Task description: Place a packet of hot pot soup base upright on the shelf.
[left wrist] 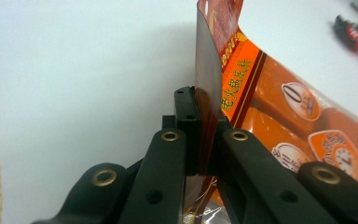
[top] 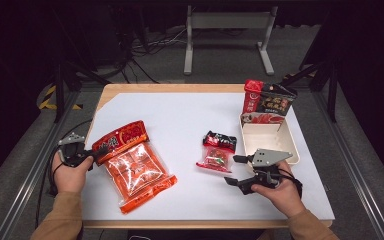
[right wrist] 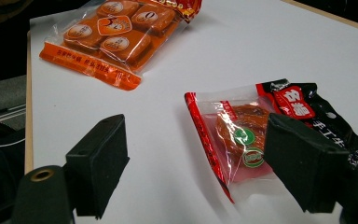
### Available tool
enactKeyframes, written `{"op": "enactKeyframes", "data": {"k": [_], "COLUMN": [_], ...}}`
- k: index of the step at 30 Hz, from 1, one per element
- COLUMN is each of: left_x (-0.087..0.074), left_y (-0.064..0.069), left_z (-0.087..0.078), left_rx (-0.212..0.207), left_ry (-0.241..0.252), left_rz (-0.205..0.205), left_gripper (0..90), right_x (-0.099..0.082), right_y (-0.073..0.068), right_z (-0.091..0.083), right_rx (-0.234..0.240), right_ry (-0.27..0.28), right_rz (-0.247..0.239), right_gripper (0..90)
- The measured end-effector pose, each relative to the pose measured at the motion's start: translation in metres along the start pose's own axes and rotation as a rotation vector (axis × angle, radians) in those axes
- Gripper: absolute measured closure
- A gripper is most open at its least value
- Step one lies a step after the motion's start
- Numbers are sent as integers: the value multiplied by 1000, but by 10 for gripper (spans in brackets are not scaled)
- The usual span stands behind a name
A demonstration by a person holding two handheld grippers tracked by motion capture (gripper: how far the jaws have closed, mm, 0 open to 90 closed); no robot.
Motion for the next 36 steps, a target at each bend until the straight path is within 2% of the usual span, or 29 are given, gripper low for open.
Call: {"op": "enactKeyframes", "data": {"k": [4, 11, 16, 19, 20, 22, 23, 24, 26, 27, 28, 29, 32, 36], "left_x": [8, 24, 33, 38, 42, 43, 48, 48, 52, 52, 55, 55, 58, 60], "left_y": [8, 28, 40, 50, 58, 61, 71, 71, 84, 84, 92, 92, 103, 114], "left_z": [-7, -19, -28, -33, -36, -37, -40, -40, -44, -44, -47, -47, -50, -52], "left_rx": [0, -36, -58, -78, -87, -91, -105, -105, -123, -123, -136, -136, -206, -214], "left_ry": [30, 94, 112, 132, 140, 143, 155, 155, 173, 173, 183, 183, 218, 217], "left_rz": [29, 76, 110, 136, 161, 172, 199, 199, 235, 235, 259, 259, 284, 327], "left_gripper": [900, 900, 900, 900, 900, 900, 900, 900, 900, 900, 900, 900, 900, 900], "right_x": [1, 5, 7, 8, 8, 9, 9, 9, 10, 10, 11, 11, 11, 13], "right_y": [0, 0, 0, 0, 0, 0, -1, -1, -2, -3, -3, -3, -4, -5], "right_z": [-1, -3, -4, -7, -7, -8, -8, -8, -8, -8, -8, -8, -9, -9], "right_rx": [-3, -6, -6, 1, 4, 10, 13, 13, 19, 21, 24, 24, 29, 37], "right_ry": [4, 8, 15, 2, -1, -8, -7, -7, -7, -7, -7, -7, -6, -4], "right_rz": [4, -6, 1, -18, -20, -23, -21, -21, -22, -20, -19, -19, -20, -17], "right_gripper": [221, 257, 278, 367, 380, 385, 385, 385, 385, 385, 385, 385, 385, 385]}}
Point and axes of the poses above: each handheld gripper's, and its own axes: z roughly forward along the jaws, x roughly out of its top, y roughly to its right, the point moved 4 cm from there along z, roughly forward along the jaws, and after that the axes turned 11 degrees about -x, right-handed, at the moved point
